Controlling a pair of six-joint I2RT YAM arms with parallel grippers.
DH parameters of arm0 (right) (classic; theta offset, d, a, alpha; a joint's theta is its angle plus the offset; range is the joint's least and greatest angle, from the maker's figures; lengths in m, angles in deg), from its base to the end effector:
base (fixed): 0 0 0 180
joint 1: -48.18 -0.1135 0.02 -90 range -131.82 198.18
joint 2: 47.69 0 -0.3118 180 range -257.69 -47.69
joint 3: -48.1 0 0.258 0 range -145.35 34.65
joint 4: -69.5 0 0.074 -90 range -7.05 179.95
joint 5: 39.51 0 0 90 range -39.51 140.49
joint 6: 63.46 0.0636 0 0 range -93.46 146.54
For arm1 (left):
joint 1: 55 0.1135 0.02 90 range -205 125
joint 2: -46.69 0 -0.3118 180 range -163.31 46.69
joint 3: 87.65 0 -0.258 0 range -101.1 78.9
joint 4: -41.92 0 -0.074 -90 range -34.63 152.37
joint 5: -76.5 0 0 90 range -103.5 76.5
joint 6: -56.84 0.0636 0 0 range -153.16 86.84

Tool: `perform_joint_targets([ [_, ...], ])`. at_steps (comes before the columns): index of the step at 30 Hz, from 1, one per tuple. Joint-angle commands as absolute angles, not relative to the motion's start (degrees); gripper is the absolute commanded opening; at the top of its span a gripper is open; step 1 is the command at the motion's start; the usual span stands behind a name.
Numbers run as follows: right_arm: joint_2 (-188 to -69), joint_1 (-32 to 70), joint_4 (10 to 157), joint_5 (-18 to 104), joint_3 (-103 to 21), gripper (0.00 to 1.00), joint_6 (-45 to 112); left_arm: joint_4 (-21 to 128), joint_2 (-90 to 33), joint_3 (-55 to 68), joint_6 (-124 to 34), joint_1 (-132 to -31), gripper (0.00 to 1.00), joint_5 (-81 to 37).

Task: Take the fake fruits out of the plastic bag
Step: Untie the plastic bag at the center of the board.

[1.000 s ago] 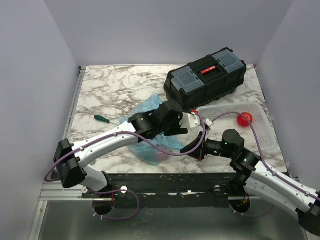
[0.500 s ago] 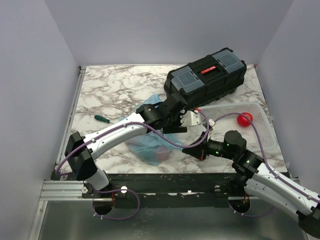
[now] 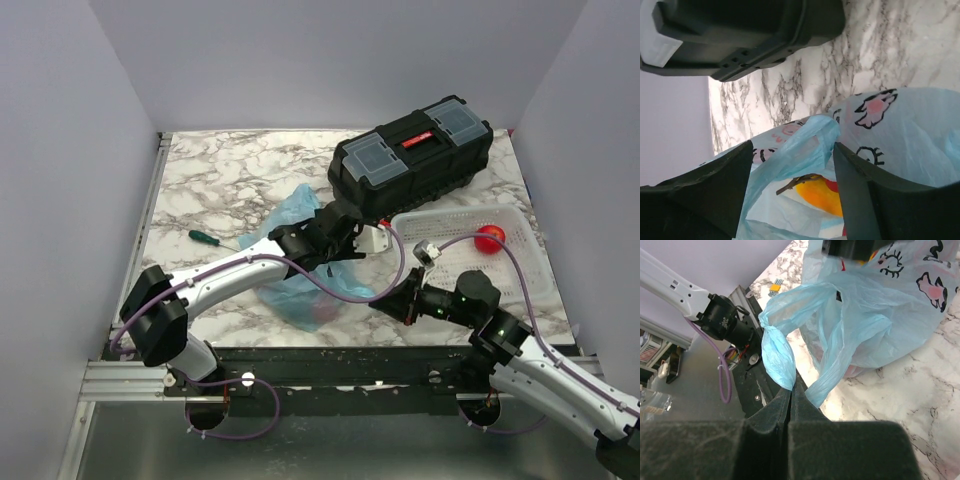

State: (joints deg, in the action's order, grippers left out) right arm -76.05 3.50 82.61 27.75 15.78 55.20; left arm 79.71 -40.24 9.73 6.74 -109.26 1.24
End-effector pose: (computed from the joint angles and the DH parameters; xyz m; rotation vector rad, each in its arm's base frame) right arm 0.0780 0.1117 0.2583 -0.5779 1.8075 1.2532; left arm 0.2241 -0.2837 0.3146 1.5790 1.6471 0.1659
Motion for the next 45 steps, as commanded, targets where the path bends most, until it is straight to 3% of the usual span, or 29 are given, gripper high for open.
perform_joint_targets([
  [1, -77.2, 3.1, 81.4, 28.8, 15.4, 0.01, 55.6, 67.7, -41.1, 11.1, 8.5, -109.8, 0.51, 11.1],
  [7, -77.9, 3.1, 80.9, 28.7, 15.3, 0.01, 55.6, 67.2, -39.9, 11.2, 7.5, -110.4, 0.16, 13.3],
  [14, -79.8, 3.1, 79.2, 28.8, 15.6, 0.01, 56.1, 68.5, -36.5, 11.6, 2.2, -110.7, 0.0, 11.6],
  [19, -80.3, 3.1, 80.2, 31.3, 14.5, 0.01, 56.4, 60.7, -33.1, 12.8, -2.3, -110.6, 0.0, 19.8],
  [25, -79.0, 3.1, 86.4, 47.9, 10.7, 0.01, 60.6, 55.2, -26.5, 10.9, -10.9, -109.6, 0.0, 26.7],
  [34, -90.2, 3.1, 95.5, 65.6, -3.7, 0.01, 61.0, 71.5, -15.8, 4.0, -34.0, -101.5, 0.0, 19.1],
  [45, -104.2, 3.1, 100.0, 66.2, -26.0, 0.01, 56.0, 94.2, -12.7, -6.8, -50.6, -87.8, 0.0, 14.6],
])
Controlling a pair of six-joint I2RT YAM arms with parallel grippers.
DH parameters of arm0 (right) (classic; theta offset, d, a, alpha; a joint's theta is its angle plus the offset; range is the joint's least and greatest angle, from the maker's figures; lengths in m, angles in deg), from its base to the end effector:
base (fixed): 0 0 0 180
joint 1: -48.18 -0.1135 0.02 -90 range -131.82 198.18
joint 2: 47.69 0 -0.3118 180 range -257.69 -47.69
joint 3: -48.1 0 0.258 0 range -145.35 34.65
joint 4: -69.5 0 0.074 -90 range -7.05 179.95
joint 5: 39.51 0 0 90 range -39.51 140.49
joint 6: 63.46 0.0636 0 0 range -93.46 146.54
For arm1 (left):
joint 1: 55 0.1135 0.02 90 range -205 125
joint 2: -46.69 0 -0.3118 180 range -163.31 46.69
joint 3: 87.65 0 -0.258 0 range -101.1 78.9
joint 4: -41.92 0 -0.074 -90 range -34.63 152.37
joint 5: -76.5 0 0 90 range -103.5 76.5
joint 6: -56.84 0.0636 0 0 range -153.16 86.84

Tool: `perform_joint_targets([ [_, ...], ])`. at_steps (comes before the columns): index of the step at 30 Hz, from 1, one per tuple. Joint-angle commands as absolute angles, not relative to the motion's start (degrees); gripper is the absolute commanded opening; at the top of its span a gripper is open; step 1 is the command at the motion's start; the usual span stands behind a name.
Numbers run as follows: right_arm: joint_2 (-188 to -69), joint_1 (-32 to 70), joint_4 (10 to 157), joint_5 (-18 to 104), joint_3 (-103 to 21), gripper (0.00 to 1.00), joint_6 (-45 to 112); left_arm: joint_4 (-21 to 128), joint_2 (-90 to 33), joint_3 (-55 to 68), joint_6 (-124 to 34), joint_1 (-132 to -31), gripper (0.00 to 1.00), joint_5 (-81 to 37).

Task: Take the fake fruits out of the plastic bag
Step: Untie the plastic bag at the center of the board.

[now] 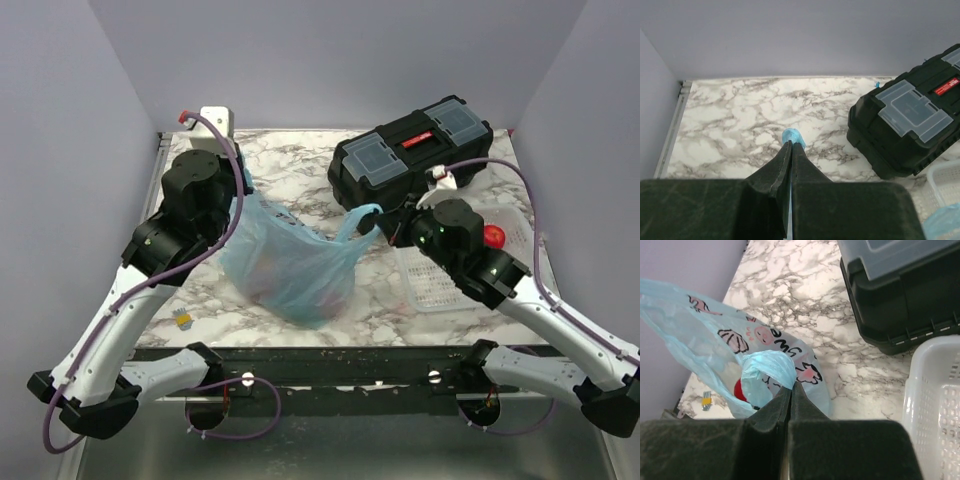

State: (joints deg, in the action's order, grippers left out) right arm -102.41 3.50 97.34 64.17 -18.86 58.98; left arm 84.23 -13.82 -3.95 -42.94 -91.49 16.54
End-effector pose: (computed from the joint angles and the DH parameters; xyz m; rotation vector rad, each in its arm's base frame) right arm 0.1690 0.1460 0.3862 -0.0304 1.8967 0.7166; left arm 0.1830 -0.0957 0.5211 -0.0032 1.6720 -0.1688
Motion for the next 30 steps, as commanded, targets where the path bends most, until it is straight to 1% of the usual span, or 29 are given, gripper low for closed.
perform_joint_targets([
  [1, -105.0, 3.1, 100.7, 66.4, -28.6, 0.01, 55.5, 95.3, -12.6, -7.7, -51.0, -87.0, 0.0, 15.5],
  [4, -106.3, 3.2, 103.9, 69.0, -35.1, 0.01, 53.9, 97.0, -11.6, -8.8, -51.2, -83.4, 0.0, 20.1],
  [8, -105.3, 3.2, 107.8, 77.1, -39.1, 0.01, 53.7, 95.3, -6.6, -6.7, -52.1, -76.7, 0.0, 23.4],
  [11, -104.0, 3.2, 109.1, 81.7, -38.8, 0.01, 55.2, 94.4, -3.6, -5.0, -53.3, -73.5, 0.0, 22.8],
  [16, -106.3, 3.2, 108.2, 79.3, -38.9, 0.01, 55.8, 92.8, -2.8, -4.4, -52.6, -72.3, 0.0, 17.1],
  [18, -108.6, 3.2, 106.1, 77.0, -39.6, 0.01, 55.1, 92.7, -4.1, -6.0, -51.6, -72.1, 0.0, 10.2],
  [22, -116.0, 3.2, 101.9, 73.6, -44.3, 0.01, 51.6, 97.1, -9.0, -11.3, -53.2, -72.1, 0.0, -1.5],
  [24, -121.1, 3.2, 101.1, 73.4, -48.3, 0.01, 48.8, 97.4, -10.6, -11.9, -54.1, -72.1, 0.0, -3.1],
  [26, -127.2, 3.4, 103.7, 73.7, -55.4, 0.01, 46.5, 97.8, -12.1, -12.8, -54.0, -71.7, 0.0, -3.9],
  [30, -136.0, 4.2, 108.5, 72.6, -68.8, 0.01, 44.3, 101.1, -15.7, -19.1, -55.2, -69.5, 0.0, -3.2],
])
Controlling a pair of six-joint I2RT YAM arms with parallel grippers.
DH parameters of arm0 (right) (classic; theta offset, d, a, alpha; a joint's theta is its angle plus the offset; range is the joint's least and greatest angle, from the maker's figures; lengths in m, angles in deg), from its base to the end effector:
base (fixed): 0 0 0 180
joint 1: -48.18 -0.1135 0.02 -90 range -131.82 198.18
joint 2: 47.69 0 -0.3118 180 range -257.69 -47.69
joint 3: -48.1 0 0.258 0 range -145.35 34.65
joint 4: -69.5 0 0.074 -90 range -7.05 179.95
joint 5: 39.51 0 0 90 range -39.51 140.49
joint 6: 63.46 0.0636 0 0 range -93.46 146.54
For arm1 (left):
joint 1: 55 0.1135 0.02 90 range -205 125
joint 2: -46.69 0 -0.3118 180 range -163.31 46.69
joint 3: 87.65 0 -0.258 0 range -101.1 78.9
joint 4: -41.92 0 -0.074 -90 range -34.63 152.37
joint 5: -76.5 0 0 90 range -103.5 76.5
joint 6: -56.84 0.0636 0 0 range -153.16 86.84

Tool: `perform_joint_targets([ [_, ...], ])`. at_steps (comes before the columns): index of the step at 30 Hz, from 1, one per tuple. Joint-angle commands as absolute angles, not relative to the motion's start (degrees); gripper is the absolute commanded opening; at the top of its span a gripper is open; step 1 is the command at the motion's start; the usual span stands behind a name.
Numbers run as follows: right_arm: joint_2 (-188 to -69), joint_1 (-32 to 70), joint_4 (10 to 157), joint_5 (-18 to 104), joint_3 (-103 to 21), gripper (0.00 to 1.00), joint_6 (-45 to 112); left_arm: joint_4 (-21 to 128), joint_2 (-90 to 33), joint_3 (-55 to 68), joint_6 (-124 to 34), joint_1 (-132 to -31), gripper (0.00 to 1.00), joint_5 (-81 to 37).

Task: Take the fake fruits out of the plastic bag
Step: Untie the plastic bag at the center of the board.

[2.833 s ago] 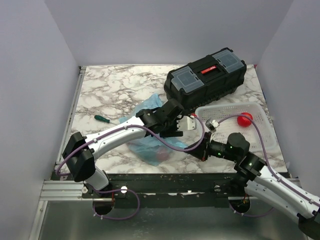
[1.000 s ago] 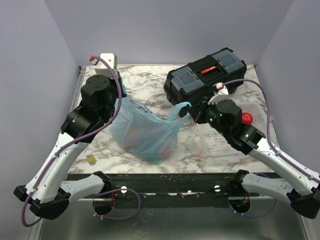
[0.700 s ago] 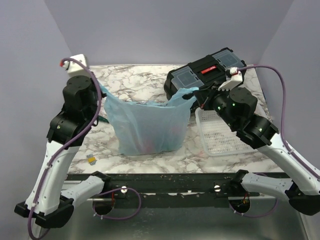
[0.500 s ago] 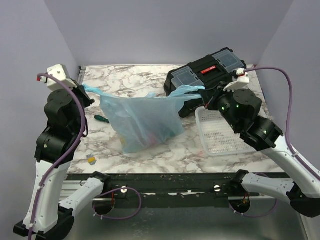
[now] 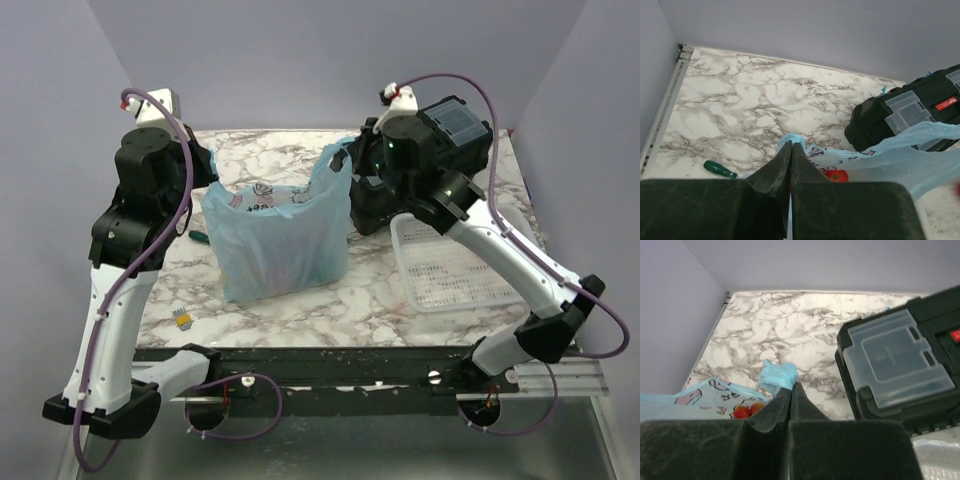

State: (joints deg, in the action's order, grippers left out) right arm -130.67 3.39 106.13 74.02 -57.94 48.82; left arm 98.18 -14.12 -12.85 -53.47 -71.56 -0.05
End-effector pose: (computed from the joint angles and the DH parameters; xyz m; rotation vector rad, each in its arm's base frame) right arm 0.2648 0.2271 0.4930 -0.0614 1.8109 0.4673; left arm 0.1818 -0.0386 0.5382 -0.2274 1.7647 -0.2565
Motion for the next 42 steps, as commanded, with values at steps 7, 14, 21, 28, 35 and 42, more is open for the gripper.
perform_joint_targets([
  [7, -139.3, 4.6, 109.8, 70.3, -76.9, 0.01, 42.6, 98.9, -13.8, -19.9, -55.5, -69.0, 0.0, -2.9],
  [14, -134.7, 4.8, 108.8, 70.3, -67.2, 0.01, 43.1, 99.6, -6.4, -11.3, -56.6, -69.0, 0.0, -7.0],
  [21, -128.9, 4.8, 110.5, 67.6, -56.7, 0.07, 44.9, 103.9, 3.9, 1.9, -59.5, -69.0, 0.0, -18.6],
  [28, -128.0, 4.8, 114.9, 63.2, -55.5, 0.15, 45.4, 103.7, 9.3, 8.7, -61.1, -69.1, 0.0, -27.3],
  [35, -124.6, 4.7, 115.8, 57.1, -53.0, 0.62, 47.5, 103.2, 9.0, 8.5, -59.7, -69.0, 0.0, -26.9],
  [42, -117.2, 4.7, 110.8, 53.2, -42.0, 0.82, 62.1, 103.8, 7.4, 5.8, -58.8, -69.0, 0.0, -27.4],
])
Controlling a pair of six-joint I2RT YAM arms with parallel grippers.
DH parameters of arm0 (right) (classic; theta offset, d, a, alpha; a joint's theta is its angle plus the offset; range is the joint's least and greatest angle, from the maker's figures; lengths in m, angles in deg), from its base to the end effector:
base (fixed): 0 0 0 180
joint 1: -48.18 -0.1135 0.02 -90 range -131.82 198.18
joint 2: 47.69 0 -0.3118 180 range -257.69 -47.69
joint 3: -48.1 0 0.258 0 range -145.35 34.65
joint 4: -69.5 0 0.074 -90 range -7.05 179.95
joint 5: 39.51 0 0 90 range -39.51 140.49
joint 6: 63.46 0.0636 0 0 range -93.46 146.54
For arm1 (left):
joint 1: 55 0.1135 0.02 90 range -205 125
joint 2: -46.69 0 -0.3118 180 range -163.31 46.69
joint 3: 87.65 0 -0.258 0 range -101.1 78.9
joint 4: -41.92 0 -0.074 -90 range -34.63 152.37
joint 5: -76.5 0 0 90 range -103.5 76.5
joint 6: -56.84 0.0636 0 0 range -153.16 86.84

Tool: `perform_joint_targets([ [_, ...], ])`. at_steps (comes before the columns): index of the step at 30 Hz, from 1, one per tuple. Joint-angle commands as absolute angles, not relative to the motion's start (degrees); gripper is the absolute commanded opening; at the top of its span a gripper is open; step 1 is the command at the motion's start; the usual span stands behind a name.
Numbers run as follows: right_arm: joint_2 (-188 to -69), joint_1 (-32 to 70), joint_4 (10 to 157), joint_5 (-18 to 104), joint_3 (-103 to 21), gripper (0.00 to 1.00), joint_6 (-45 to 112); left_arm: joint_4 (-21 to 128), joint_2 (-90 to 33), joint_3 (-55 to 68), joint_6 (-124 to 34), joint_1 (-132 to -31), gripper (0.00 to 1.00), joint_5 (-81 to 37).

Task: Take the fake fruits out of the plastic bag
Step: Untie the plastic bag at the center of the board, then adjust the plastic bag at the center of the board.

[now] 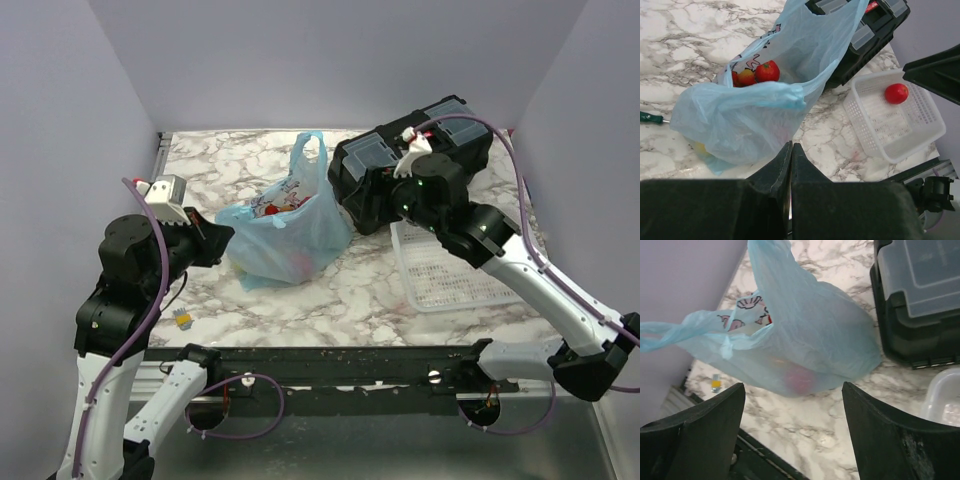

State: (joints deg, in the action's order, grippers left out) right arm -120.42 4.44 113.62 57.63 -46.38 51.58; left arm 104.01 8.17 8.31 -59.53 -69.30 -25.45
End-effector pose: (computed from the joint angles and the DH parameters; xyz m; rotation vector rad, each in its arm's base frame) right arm 0.2178 0.1975 0.4547 -0.2444 2.0032 0.6590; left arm 0.0814 -0.0343 0.4529 -0.0524 1.9095 -0.6805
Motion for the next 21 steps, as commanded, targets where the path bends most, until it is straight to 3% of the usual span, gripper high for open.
perform_joint_targets([
  [1, -117.0, 4.6, 109.3, 52.7, -40.3, 0.82, 65.6, 103.9, 7.4, 5.5, -59.1, -69.0, 0.0, -27.0],
  [6, -118.7, 3.2, 93.3, 47.6, -31.1, 0.81, 84.5, 104.6, 6.9, 5.4, -61.9, -69.1, 0.0, -23.4],
  [9, -122.5, 2.0, 90.0, 49.5, -31.6, 0.81, 92.1, 104.4, 6.6, 5.6, -63.4, -69.0, 0.0, -23.2],
  [14, -132.1, -1.1, 110.9, 65.1, -45.0, 0.83, 106.1, 102.8, 6.7, 5.5, -57.9, -69.1, 0.01, -25.1],
  [16, -135.7, -1.7, 116.0, 66.5, -49.2, 0.83, 108.1, 103.7, 6.5, 5.2, -55.9, -69.1, 0.29, -22.8],
  [17, -136.7, -1.9, 117.8, 67.0, -50.3, 0.83, 109.8, 103.7, 6.5, 5.2, -54.8, -69.1, 0.49, -22.3],
  [19, -137.9, -3.3, 118.4, 68.5, -51.0, 0.83, 112.0, 102.2, 6.5, 5.3, -52.8, -69.0, 0.74, -22.9],
  [21, -138.9, -4.1, 119.0, 69.5, -52.0, 0.84, 113.2, 99.9, 5.9, 5.5, -50.2, -69.1, 0.91, -25.5],
])
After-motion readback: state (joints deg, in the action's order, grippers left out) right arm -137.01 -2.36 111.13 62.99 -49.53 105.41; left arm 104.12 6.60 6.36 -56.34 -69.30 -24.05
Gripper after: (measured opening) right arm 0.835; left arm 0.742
